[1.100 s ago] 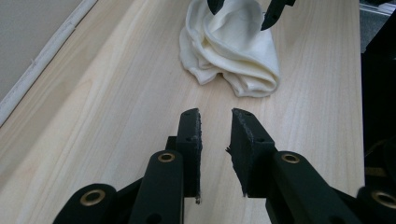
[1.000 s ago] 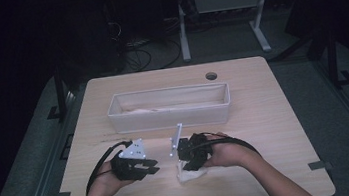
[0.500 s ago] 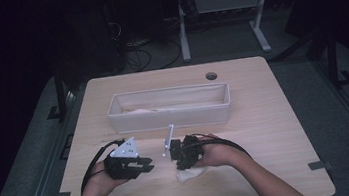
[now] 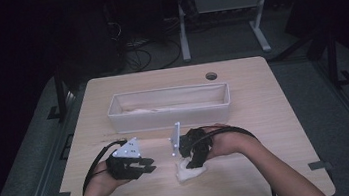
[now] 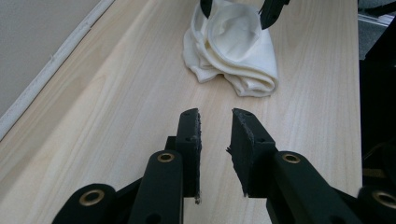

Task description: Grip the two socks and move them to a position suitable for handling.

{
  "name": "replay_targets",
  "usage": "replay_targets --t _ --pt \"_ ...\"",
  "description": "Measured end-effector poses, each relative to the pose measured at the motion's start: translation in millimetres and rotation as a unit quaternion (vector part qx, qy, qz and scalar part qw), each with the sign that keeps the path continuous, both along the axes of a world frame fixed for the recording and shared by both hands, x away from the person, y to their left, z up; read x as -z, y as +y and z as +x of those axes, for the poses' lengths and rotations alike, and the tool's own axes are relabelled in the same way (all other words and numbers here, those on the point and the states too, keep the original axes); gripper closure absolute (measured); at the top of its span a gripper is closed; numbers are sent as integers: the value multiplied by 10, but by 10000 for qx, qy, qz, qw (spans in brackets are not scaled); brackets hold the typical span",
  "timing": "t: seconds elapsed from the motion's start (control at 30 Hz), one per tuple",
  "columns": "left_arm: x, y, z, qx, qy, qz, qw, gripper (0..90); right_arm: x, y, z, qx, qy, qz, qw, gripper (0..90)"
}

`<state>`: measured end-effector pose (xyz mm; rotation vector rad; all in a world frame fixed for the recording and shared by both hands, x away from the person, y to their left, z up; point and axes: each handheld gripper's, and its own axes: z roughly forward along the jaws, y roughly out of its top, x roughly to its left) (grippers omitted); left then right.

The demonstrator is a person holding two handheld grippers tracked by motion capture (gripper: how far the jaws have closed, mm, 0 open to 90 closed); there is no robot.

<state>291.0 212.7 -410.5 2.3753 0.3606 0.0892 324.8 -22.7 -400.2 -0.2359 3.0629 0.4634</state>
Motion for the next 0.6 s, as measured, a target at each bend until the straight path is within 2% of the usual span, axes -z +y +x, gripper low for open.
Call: replay_targets --t 0.1,0.3,0.53,0.6 --pt "10 3 0 -19 35 -27 10000 730 78 38 25 -122 20 -221 9997 440" --pt "9 6 -1 1 24 -9 10000 730 226 73 89 -139 168 -319 9993 426" --pt "18 0 1 23 20 -3 10000 730 310 49 105 61 396 -263 9988 446" --pt "17 -1 -2 19 15 -16 10000 730 312 38 108 235 495 -272 9981 473"
